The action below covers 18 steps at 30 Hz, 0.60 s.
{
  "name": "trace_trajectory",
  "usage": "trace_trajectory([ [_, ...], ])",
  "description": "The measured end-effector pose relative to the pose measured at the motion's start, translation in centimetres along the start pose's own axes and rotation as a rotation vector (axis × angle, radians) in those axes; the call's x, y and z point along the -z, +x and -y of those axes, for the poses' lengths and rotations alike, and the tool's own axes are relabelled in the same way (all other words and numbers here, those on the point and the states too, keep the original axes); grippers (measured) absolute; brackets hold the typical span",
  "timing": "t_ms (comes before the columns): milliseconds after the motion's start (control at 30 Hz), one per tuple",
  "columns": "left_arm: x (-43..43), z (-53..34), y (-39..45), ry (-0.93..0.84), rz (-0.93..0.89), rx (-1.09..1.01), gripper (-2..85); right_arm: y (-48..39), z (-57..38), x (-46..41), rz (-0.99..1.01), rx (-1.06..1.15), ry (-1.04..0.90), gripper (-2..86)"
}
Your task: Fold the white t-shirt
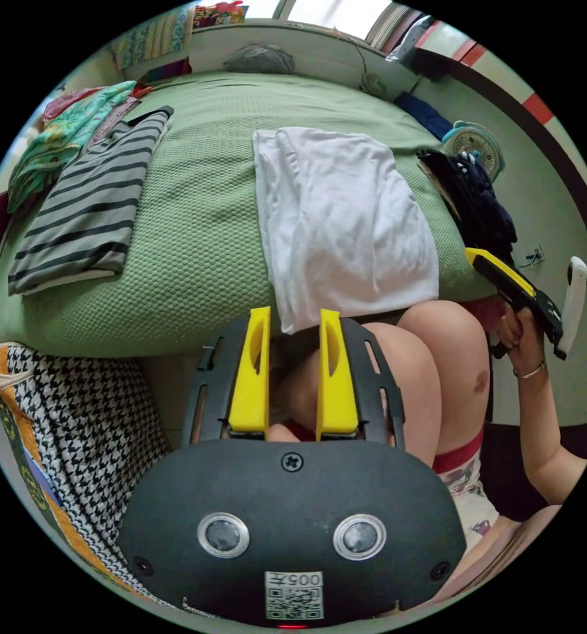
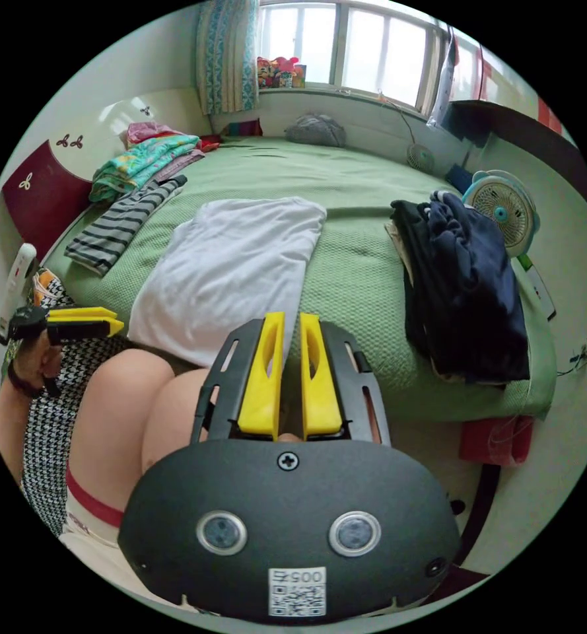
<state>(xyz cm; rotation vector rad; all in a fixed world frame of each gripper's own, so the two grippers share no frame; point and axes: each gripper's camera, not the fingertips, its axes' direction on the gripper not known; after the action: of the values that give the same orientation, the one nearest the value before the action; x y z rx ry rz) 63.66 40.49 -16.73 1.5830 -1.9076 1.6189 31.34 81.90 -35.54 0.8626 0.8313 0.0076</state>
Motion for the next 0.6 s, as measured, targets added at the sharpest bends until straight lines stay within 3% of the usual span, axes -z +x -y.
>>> trace_trajectory([
  [433,-1.3,-0.4,-0.2,0.132,0.037,0.064,13.6,1.7,2.9,-2.6,0.043,-0.011,-0.002,4.4],
  [600,-1.7,0.1,0.2,0.104,0.002,0.058,13.4,2.8,6.7,-3.7,0.032,-0.003,0.04,5.5],
])
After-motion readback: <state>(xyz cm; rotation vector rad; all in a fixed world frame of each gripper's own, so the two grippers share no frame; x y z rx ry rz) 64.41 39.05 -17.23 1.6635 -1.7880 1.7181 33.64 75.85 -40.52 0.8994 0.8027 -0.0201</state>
